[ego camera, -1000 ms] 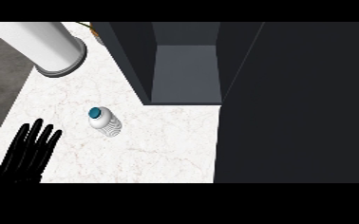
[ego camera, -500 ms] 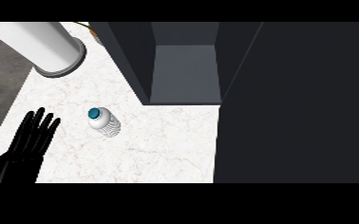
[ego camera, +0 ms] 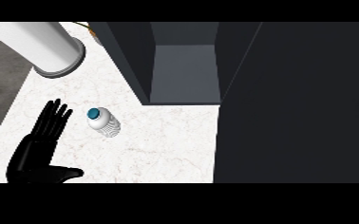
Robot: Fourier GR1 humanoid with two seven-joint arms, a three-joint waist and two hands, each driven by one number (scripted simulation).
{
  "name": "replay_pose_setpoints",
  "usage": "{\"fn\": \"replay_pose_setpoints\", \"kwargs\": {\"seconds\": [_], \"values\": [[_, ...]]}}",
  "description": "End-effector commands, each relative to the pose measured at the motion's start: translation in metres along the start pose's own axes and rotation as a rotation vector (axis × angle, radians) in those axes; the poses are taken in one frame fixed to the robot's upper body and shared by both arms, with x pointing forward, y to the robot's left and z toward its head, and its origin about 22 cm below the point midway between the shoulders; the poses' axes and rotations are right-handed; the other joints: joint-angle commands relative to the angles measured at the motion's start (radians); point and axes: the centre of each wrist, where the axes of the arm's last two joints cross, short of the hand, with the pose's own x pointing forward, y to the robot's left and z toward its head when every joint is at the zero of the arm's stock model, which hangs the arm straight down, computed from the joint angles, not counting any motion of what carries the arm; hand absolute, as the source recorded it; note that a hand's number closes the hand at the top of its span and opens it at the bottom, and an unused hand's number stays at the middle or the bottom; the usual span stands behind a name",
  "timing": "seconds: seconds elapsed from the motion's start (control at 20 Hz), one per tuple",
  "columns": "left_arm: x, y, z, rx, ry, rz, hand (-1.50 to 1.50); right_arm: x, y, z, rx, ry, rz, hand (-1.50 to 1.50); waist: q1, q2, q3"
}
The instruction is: Pick up the bottled water, place it into the cabinet and close the cabinet
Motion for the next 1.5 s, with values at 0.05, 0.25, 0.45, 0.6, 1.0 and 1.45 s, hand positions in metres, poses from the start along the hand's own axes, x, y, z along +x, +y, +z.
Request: {"fn": "replay_pose_setpoints", "kwargs": {"seconds": [0.05,0.25,0.45,0.6,1.0,1.45], "values": [[-0.028,0.011,-0.013,-0.003,0.041,0.009,-1.5,0.007,0.014,0.004,0.011,-0.005,-0.006,-1.5,-0.001,0.0,0.0],[-0.048,0.025,-0.019,0.034,0.085,0.044,-1.5,-0.006,0.011,0.017,0.01,0.001,-0.011,-1.5,-0.012,0.001,-0.001],[-0.061,0.01,-0.037,0.038,0.121,0.076,-1.5,-0.014,0.017,0.012,0.015,0.002,-0.004,-1.5,-0.007,0.001,-0.001],[-0.078,0.019,-0.035,0.035,0.117,0.137,-1.5,-0.004,0.005,0.016,0.007,-0.001,-0.03,-1.5,-0.012,0.003,-0.001],[-0.097,0.025,-0.03,0.025,0.145,0.155,-1.5,-0.006,0.002,-0.003,0.006,-0.011,-0.014,-1.5,-0.011,0.007,-0.002],[-0.104,0.022,-0.028,0.001,0.158,0.18,-1.5,-0.003,0.009,0.01,0.025,0.006,-0.006,-1.5,-0.014,0.006,-0.002]]}}
